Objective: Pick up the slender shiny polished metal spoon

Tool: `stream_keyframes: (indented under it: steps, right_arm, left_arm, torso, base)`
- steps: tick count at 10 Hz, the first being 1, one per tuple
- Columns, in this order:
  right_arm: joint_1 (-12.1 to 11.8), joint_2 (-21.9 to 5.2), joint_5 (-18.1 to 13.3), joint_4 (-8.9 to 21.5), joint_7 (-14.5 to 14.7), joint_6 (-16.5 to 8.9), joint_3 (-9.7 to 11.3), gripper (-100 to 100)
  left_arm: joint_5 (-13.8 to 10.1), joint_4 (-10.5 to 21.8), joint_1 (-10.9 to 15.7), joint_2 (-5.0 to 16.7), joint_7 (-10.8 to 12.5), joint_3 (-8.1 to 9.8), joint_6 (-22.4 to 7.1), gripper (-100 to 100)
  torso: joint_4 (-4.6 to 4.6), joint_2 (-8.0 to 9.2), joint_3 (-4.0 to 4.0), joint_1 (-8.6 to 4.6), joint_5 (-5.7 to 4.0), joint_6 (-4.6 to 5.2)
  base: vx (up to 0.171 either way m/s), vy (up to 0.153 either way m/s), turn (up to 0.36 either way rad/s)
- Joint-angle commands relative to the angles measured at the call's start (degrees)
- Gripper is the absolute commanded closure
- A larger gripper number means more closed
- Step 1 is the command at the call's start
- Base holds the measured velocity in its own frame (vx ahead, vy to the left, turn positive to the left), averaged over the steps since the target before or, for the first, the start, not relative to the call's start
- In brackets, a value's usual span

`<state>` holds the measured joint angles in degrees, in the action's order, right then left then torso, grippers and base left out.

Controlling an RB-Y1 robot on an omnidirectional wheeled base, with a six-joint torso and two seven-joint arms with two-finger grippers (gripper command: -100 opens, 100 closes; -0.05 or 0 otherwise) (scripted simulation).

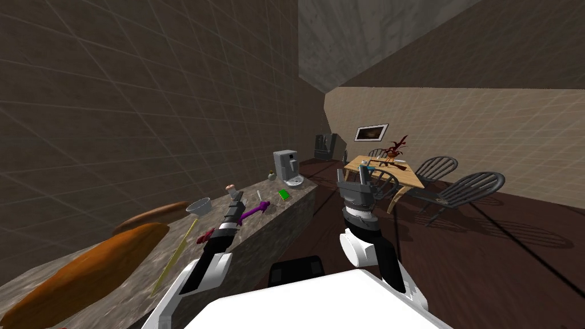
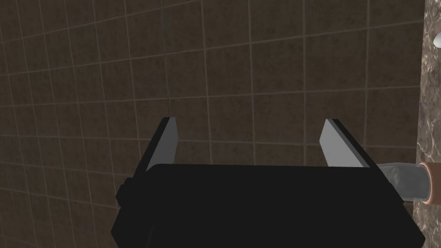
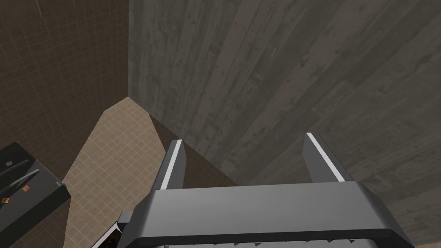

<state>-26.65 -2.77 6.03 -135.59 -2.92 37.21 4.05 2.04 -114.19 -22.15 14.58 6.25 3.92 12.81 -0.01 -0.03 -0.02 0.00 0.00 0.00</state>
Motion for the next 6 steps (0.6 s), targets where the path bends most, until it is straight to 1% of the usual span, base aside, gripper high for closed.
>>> stream_keyframes:
  steps: [1,6]
  right_arm:
    - [0.0,0.0,0.0,0.0,0.0,0.0,0.0,0]
    - [0.0,0.0,0.0,0.0,0.0,0.0,0.0,0]
  left_arm:
    - [0.7,2.9,1.3,1.4,-0.5,-0.07,-1.1,-100]
    - [2.7,11.1,4.9,6.2,-1.7,-0.2,-5.3,-100]
  torso:
    - [0.0,0.0,0.0,0.0,0.0,0.0]
    - [0.0,0.0,0.0,0.0,0.0,-0.02]
  base:
    - [0.004,-0.002,-0.115]
    - [0.004,-0.003,-0.135]
